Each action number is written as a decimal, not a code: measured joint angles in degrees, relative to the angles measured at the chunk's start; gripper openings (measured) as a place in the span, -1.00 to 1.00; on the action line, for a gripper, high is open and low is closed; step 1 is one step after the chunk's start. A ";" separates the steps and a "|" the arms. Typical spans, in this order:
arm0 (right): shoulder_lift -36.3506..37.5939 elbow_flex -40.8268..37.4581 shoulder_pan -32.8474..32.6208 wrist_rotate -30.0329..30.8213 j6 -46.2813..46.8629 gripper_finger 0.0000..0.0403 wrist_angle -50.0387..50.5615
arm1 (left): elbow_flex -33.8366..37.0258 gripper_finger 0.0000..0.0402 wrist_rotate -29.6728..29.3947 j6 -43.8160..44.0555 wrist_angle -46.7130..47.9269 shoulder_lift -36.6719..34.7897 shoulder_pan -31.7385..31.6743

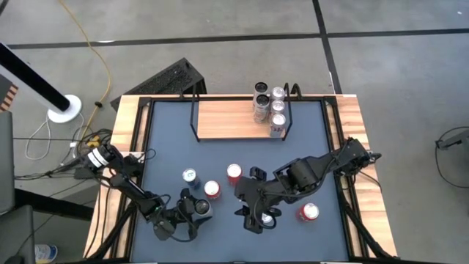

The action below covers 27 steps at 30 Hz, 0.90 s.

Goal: Place canned beverage on shelf
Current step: Put the white soda can on the shelf aligned with the other white soda cans

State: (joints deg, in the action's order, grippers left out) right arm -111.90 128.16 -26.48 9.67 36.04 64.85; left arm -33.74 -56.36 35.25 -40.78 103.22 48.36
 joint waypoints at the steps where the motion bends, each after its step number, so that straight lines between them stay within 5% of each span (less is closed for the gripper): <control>1: 0.00 0.00 0.00 0.44 0.01 0.09 0.42 | 0.00 0.23 0.02 -0.08 -0.06 0.00 -0.16; 10: 0.00 0.00 0.94 0.93 -6.94 0.09 2.87 | -0.12 0.18 0.93 -0.10 -0.54 -0.68 -0.77; 19: 0.00 0.00 4.12 -3.93 -16.59 0.12 2.33 | -0.33 0.19 6.38 -8.71 -0.52 -9.16 -4.20; 27: 0.24 0.00 5.62 -5.87 -25.67 0.35 2.63 | -0.37 0.20 17.58 -12.63 5.85 -18.78 -10.81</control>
State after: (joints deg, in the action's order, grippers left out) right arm -111.66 128.16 -20.86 3.79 10.38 67.47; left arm -34.11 -38.78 22.62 -34.94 84.44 37.55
